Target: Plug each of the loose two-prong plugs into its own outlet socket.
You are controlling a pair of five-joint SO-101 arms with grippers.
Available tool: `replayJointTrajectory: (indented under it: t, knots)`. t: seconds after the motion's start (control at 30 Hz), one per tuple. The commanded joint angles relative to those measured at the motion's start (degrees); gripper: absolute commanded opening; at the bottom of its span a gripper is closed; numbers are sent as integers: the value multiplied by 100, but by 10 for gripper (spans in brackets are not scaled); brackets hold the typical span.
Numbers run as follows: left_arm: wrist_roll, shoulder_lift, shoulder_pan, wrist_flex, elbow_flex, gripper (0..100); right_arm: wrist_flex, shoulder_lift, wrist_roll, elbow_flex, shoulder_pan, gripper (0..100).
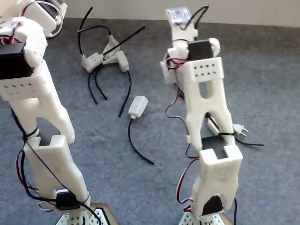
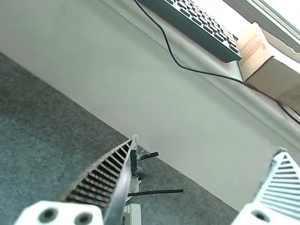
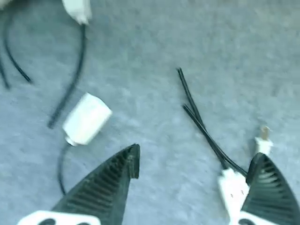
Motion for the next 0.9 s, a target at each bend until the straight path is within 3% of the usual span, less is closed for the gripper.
replayJointTrajectory:
  t: [0.0,0.13,0.37,0.87]
  knots:
    - [26,-31,92,-70,-75,418,198,-382,554,558,497,351]
    - [35,-31,92,-70,-66,418,145,-374,738,998,1086,351]
    - [35,-31,215,-62,-57,418,-971,-365,1257,2105,1982,350]
    - [35,-31,277,-62,-57,418,-3714,-365,1591,4233,2158,350]
